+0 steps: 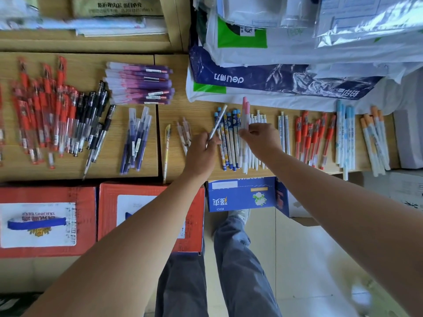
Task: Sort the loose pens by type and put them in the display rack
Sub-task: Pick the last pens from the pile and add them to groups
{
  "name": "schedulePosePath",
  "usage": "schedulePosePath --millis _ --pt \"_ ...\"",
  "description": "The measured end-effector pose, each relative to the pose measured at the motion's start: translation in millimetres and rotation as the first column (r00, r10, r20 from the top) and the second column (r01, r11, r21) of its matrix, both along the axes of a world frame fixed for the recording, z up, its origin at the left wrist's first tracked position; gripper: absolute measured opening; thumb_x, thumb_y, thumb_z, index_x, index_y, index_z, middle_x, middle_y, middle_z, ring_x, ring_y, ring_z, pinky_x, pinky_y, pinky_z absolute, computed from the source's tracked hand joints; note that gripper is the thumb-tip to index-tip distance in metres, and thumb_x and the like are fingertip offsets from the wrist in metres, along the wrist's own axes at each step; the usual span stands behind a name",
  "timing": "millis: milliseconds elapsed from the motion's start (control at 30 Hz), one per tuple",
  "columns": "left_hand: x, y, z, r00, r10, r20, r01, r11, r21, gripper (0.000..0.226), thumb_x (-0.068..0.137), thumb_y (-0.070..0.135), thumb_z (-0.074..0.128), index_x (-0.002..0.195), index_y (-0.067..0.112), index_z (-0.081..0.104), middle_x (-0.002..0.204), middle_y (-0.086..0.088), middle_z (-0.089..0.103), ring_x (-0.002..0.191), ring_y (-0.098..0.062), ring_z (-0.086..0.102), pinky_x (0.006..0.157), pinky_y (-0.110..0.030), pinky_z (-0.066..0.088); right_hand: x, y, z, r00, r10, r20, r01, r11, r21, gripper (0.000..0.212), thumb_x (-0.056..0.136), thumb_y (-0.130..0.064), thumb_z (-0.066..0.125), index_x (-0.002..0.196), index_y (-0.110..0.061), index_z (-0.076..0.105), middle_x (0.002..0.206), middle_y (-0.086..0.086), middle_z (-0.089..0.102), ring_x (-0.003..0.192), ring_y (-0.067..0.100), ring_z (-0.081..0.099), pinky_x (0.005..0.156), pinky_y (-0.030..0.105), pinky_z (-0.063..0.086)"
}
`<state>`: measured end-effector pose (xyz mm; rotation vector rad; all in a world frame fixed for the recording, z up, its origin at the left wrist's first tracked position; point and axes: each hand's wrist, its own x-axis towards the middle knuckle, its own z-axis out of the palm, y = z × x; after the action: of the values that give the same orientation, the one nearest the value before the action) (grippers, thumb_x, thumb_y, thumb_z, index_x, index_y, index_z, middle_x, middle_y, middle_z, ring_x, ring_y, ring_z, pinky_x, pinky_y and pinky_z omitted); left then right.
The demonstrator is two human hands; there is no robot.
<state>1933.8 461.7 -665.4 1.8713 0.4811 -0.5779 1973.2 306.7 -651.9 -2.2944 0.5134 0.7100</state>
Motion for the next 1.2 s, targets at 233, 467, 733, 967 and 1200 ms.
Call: schedulePosePath --millis 233,467,733,967,1200 --pt "-9.0 28.1 0.7 0.998 0.016 0.053 -0.022 0.994 0.103 0.020 0.099 0.014 0.045 0.096 0.007 0.063 0.106 -0.008 0.068 0.100 -0.025 0.061 0.088 -0.038 0.047 -1.0 41.8 -2.1 0.996 0.087 -0.019 -0.084 0.985 0.148 0.024 0.087 -0.030 0.068 0.101 -0.011 0.073 0.073 -0.003 0.067 0.057 0.004 0.054 0.049 0.016 0.040" --pt "-14.0 47.4 -1.3 0.992 0.106 0.073 -0.109 0.993 0.038 0.018 0.098 0.018 0.046 0.087 0.023 0.059 0.092 -0.010 0.066 0.081 -0.031 0.065 0.072 -0.039 0.050 -8.8 81.5 -21.3 0.962 0.270 0.042 -0.268 0.962 -0.042 0.036 0.078 -0.048 0.073 0.084 -0.013 0.069 0.075 0.003 0.068 0.069 0.019 0.061 0.058 0.030 0.045" --pt "-13.0 61.9 3.7 0.958 0.251 -0.139 -0.273 0.946 -0.173 0.017 0.102 0.018 0.043 0.090 0.012 0.055 0.065 -0.006 0.057 0.041 -0.007 0.046 0.041 -0.019 0.035 -10.3 87.8 -28.7 0.956 0.256 0.142 -0.240 0.963 -0.121 0.032 0.077 -0.016 0.074 0.102 -0.008 0.055 0.087 0.006 0.066 0.078 0.023 0.061 0.062 0.030 0.044" --pt "-14.2 66.1 8.1 0.973 0.097 -0.209 -0.134 0.976 -0.170 0.022 0.102 0.026 0.042 0.099 0.009 0.054 0.059 -0.007 0.055 0.036 -0.015 0.041 0.037 -0.021 0.030 -2.7 86.4 -12.6 0.995 0.045 0.093 -0.068 0.964 0.256 0.019 0.092 -0.034 0.061 0.090 -0.016 0.068 0.069 -0.005 0.062 0.056 0.013 0.061 0.059 0.029 0.049" --pt "-17.0 62.2 12.6 0.964 -0.250 -0.095 0.258 0.963 0.084 0.028 0.098 0.035 0.048 0.111 0.013 0.059 0.093 -0.002 0.067 0.076 -0.021 0.065 0.069 -0.033 0.050 -1.9 81.8 -5.8 0.993 -0.060 -0.100 0.102 0.862 0.496 0.015 0.093 -0.024 0.061 0.081 -0.015 0.061 0.064 0.001 0.059 0.050 0.009 0.051 0.048 0.019 0.038"
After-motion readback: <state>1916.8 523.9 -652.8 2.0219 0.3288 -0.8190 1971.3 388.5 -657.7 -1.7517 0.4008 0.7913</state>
